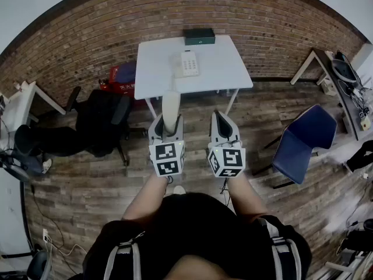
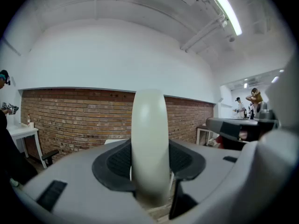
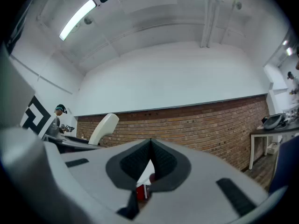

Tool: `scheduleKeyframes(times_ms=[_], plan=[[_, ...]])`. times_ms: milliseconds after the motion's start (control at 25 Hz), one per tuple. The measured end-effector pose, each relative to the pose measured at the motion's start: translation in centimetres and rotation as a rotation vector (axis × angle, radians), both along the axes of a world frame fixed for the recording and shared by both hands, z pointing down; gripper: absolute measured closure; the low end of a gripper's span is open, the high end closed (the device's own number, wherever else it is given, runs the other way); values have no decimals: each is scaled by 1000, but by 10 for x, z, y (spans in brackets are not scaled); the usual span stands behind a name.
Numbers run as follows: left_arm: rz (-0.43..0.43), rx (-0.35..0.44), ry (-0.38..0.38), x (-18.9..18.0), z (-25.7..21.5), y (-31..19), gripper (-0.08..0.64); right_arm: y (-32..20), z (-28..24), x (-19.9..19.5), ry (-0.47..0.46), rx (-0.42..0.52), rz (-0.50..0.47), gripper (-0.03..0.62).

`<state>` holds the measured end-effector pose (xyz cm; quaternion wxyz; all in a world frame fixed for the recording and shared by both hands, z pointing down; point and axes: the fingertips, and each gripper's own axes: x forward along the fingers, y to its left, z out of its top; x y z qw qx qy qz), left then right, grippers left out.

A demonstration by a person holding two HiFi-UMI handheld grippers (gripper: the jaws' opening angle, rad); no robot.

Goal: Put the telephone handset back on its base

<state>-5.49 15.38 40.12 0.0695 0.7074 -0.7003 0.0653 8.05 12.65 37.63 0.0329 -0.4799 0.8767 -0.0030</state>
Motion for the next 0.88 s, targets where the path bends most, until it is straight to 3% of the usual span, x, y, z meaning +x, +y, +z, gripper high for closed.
scheduleKeyframes(times_ms=[320,560,880], plan=[[-1,-6,8,-12,4,-8,354,-6,5,-15,-13,-15,-13,598],[5,-7,19,-20,4,-19,354,-10,2,-32,-52,-20,-82,598],[33,-5,32,-36,6,-33,354,-21,7,-49,-10,-21,-39,598]])
